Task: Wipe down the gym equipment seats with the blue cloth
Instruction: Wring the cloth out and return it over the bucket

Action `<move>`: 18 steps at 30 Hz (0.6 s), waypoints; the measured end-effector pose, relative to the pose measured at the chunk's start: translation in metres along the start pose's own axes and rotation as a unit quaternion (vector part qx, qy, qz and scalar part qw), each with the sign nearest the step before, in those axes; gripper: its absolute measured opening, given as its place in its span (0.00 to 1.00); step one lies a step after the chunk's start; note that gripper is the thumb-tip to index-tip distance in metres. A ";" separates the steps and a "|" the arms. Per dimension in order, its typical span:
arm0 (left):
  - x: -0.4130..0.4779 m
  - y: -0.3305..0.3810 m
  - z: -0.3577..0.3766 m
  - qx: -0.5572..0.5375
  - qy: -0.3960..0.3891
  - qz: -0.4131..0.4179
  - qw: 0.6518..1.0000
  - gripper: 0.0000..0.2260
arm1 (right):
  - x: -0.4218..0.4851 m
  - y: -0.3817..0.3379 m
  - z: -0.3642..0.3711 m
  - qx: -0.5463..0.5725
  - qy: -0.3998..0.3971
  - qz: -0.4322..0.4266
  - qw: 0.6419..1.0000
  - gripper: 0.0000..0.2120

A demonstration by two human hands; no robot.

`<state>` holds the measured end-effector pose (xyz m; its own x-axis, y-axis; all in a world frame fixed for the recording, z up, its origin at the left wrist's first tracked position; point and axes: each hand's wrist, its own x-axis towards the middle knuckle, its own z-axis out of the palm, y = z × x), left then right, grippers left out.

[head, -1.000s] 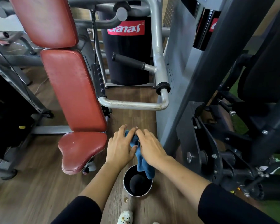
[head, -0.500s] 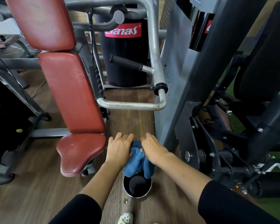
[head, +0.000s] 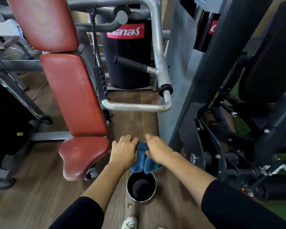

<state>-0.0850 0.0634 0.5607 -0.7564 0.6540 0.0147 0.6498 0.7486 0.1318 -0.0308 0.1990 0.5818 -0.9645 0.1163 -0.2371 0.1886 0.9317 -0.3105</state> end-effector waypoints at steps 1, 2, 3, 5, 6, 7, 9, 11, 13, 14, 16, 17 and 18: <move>0.000 -0.001 -0.001 0.002 0.000 0.002 1.000 0.10 | 0.001 0.001 -0.001 0.015 -0.014 0.002 1.000 0.12; 0.000 -0.001 -0.001 0.004 0.001 0.004 1.000 0.10 | 0.002 0.003 -0.002 0.021 -0.030 0.004 0.999 0.10; 0.001 -0.002 -0.001 0.007 0.002 0.006 1.000 0.10 | 0.003 0.004 -0.002 0.020 -0.045 0.008 0.999 0.08; 0.001 -0.004 -0.001 0.012 0.001 0.005 1.000 0.10 | 0.005 0.006 -0.004 0.019 -0.064 0.017 0.998 0.08; 0.002 -0.005 -0.002 0.012 -0.001 0.004 1.000 0.09 | 0.005 0.007 -0.006 0.025 -0.069 0.018 0.997 0.10; 0.002 -0.005 -0.003 0.011 -0.001 0.003 1.000 0.08 | 0.005 0.007 -0.008 0.031 -0.071 0.017 0.997 0.12; 0.003 -0.005 -0.004 0.006 0.008 0.001 1.000 0.07 | 0.004 0.007 -0.012 0.030 -0.067 0.005 0.997 0.15; 0.004 -0.005 -0.003 0.000 0.020 0.006 1.000 0.06 | 0.003 0.006 -0.013 0.008 -0.055 -0.013 0.998 0.15; 0.005 -0.006 -0.002 0.005 0.026 0.015 1.000 0.06 | 0.003 0.006 -0.013 -0.025 -0.036 -0.026 0.999 0.17; 0.005 -0.007 -0.002 0.011 0.026 0.019 0.999 0.07 | 0.004 0.007 -0.012 -0.036 -0.028 -0.030 0.999 0.18; 0.006 -0.008 -0.002 0.018 0.013 0.024 0.999 0.11 | 0.005 0.009 -0.010 -0.042 -0.026 -0.026 0.998 0.21; 0.006 -0.009 -0.002 0.021 -0.001 0.022 1.000 0.13 | 0.006 0.009 -0.010 -0.043 -0.029 -0.022 0.998 0.22; 0.006 -0.009 -0.003 0.026 -0.014 0.019 0.999 0.14 | 0.007 0.010 -0.010 -0.045 -0.034 -0.021 0.998 0.23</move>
<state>-0.0955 0.0599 0.5625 -0.7294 0.6841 -0.0090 0.6813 0.7275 0.0807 -0.0373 0.2127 0.5864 -0.9559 0.0554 -0.2883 0.1279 0.9626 -0.2389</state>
